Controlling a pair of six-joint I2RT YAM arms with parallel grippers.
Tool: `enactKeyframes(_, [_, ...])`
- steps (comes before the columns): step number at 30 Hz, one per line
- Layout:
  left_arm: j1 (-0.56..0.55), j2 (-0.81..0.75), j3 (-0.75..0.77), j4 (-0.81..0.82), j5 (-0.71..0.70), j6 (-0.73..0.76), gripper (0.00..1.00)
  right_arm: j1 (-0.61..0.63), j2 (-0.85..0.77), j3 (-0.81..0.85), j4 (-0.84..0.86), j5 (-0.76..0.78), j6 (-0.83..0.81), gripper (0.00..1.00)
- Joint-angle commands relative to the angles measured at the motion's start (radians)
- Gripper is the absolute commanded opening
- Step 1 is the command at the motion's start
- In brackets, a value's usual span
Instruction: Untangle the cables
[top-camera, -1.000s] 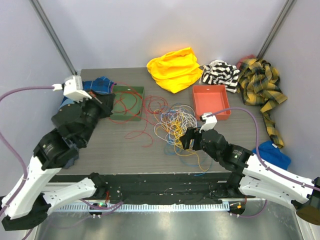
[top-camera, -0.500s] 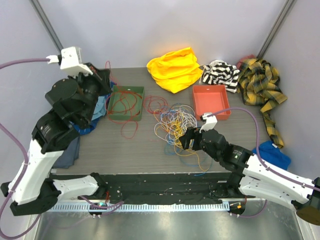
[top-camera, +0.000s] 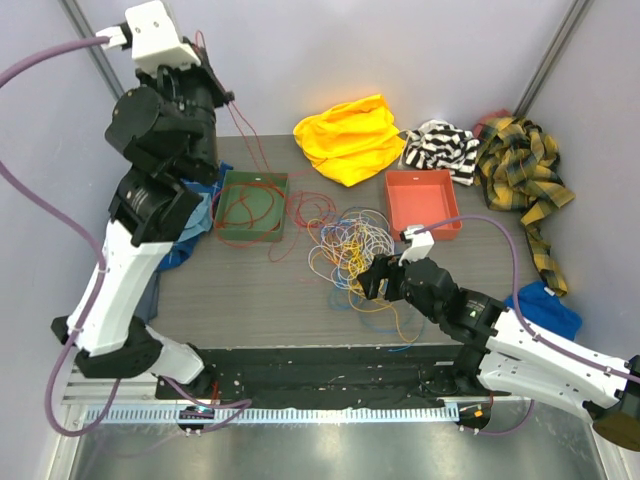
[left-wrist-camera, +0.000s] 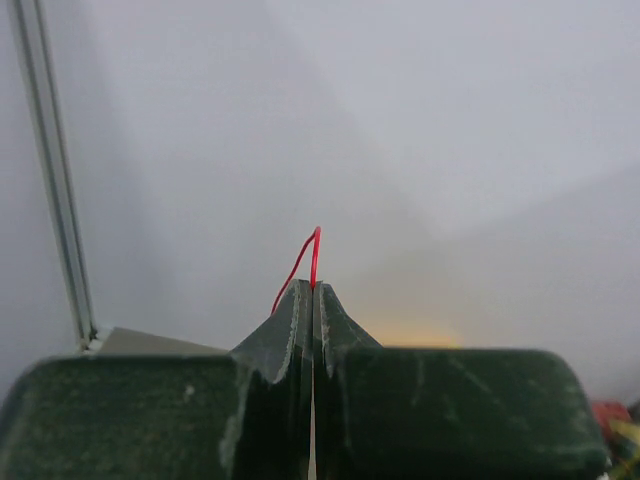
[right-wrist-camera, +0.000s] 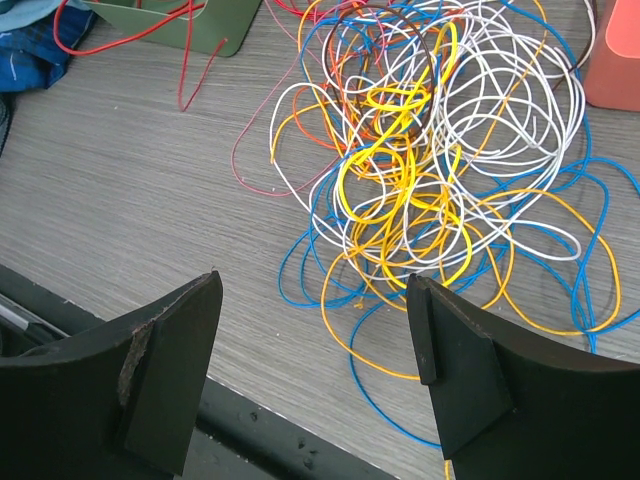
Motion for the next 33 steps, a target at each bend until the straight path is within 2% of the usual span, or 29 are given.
enactKeyframes(1, [0.049, 0.081, 0.151, 0.156, -0.014, 0.106, 0.0, 0.003, -0.001, 0.057, 0.016, -0.003, -0.051, 0.83])
enactKeyframes(4, [0.049, 0.104, 0.162, 0.043, 0.007, 0.017, 0.0, 0.003, -0.001, 0.07, 0.009, 0.01, -0.07, 0.83])
enactKeyframes(5, [0.047, 0.089, 0.128, 0.011, 0.016, -0.052, 0.0, 0.003, -0.003, 0.069, 0.012, 0.011, -0.068, 0.83])
enactKeyframes(6, [0.047, 0.043, 0.023, -0.027, 0.05, -0.118, 0.0, 0.001, -0.007, 0.058, 0.032, 0.011, -0.065, 0.83])
enactKeyframes(9, [0.044, -0.063, -0.169, -0.075, 0.125, -0.284, 0.0, 0.001, -0.003, 0.029, 0.078, -0.014, -0.059, 0.83])
enactKeyframes(12, [0.017, -0.098, -0.209, -0.199, 0.26, -0.368, 0.0, 0.003, 0.02, 0.015, 0.109, -0.019, -0.042, 0.83])
enactKeyframes(16, [-0.06, -0.071, -0.108, -0.348, 0.386, -0.399, 0.0, 0.003, 0.06, 0.003, 0.196, -0.042, -0.037, 0.83])
enactKeyframes(19, [-0.085, -0.057, -0.03, -0.4, 0.488, -0.437, 0.0, 0.001, 0.124, 0.012, 0.278, -0.074, -0.048, 0.84])
enactKeyframes(26, [-0.1, -0.036, 0.122, -0.431, 0.611, -0.5, 0.0, 0.004, 0.249, 0.089, 0.379, -0.026, -0.099, 0.88])
enactKeyframes(33, [-0.1, 0.004, 0.197, -0.41, 0.726, -0.56, 0.0, 0.004, 0.353, 0.109, 0.508, 0.086, -0.211, 0.91])
